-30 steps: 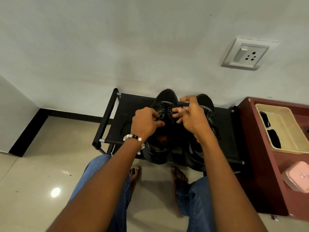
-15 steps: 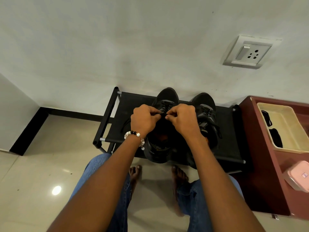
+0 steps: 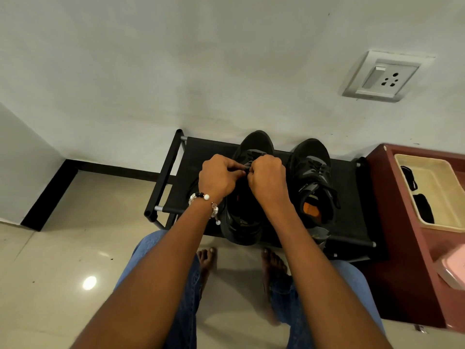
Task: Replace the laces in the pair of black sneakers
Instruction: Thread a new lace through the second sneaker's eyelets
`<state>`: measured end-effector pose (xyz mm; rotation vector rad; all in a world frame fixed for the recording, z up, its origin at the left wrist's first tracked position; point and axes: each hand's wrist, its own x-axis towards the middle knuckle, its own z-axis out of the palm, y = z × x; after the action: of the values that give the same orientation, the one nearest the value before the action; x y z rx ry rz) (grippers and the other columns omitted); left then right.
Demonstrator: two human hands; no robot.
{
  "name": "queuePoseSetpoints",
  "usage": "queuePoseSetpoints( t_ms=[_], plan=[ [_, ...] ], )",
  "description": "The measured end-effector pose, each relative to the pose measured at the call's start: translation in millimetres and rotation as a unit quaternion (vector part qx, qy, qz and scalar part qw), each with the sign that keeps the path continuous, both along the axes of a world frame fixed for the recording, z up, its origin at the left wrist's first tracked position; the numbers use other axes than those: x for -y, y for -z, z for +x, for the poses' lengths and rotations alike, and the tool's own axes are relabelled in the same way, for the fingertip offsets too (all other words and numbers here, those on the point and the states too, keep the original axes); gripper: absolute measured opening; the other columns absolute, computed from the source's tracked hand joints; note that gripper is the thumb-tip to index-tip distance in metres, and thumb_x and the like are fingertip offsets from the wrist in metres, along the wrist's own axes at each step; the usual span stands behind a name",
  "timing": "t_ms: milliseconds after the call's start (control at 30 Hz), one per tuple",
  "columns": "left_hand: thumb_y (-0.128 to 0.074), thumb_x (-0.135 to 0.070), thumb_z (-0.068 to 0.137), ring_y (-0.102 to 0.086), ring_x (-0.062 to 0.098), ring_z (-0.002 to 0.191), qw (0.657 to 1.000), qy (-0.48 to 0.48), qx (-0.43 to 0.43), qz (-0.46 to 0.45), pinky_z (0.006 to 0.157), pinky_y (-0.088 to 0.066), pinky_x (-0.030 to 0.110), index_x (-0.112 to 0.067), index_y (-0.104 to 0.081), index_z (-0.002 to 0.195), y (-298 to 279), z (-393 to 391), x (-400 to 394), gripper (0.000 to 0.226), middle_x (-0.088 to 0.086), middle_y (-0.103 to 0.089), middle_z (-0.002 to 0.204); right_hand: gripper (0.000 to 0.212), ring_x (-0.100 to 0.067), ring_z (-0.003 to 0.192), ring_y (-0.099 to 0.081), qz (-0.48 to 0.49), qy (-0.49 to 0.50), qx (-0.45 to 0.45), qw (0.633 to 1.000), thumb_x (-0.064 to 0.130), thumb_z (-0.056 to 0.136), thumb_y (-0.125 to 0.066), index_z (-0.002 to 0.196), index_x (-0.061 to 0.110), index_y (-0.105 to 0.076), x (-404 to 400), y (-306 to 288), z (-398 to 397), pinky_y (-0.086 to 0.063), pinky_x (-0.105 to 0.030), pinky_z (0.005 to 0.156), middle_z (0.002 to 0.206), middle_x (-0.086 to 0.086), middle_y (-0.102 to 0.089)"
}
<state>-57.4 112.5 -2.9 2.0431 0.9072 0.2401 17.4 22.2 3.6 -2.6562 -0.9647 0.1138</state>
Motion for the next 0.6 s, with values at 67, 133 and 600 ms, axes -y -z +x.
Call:
queuePoseSetpoints(
  t_ms=[67, 133, 600],
  plan=[
    [-0.072, -0.023, 0.086, -0.066, 0.014, 0.095, 1.0, 0.003, -0.003, -0.003, 0.084, -0.055, 0.029, -0.023, -0.075, 0.104, 0.5, -0.2, -1.5, 0.018, 0.0, -0.072, 0.102, 0.018, -0.025, 0.093, -0.063, -0.003, -0.008, 0.002, 1.0, 0.016, 0.098, -0.054, 0.101, 0.004, -0.068, -0.6, -0.4, 0.2, -0.039, -0.024, 0.066, 0.104, -0.012, -0.064],
    [-0.074, -0.021, 0.084, -0.066, 0.013, 0.095, 1.0, 0.001, 0.004, -0.014, 0.084, -0.054, 0.027, -0.022, -0.075, 0.104, 1.5, 0.3, -1.8, 0.02, 0.0, -0.072, 0.102, 0.02, -0.025, 0.092, -0.062, 0.003, -0.02, -0.002, 1.0, 0.016, 0.098, -0.053, 0.102, 0.004, -0.069, 1.2, 0.1, 1.7, -0.039, -0.025, 0.067, 0.103, -0.013, -0.065],
    [-0.077, -0.005, 0.078, -0.069, 0.006, 0.087, 0.992, -0.023, 0.057, -0.113, 0.092, -0.055, 0.034, -0.015, -0.068, 0.117, 3.5, 2.0, -9.0, 0.042, -0.001, -0.075, 0.09, 0.019, -0.027, 0.087, -0.066, 0.092, 0.009, 0.019, 0.996, 0.019, 0.093, -0.062, 0.097, 0.007, -0.076, 8.9, 9.7, -7.4, -0.05, -0.036, 0.076, 0.095, -0.011, -0.071]
  ],
)
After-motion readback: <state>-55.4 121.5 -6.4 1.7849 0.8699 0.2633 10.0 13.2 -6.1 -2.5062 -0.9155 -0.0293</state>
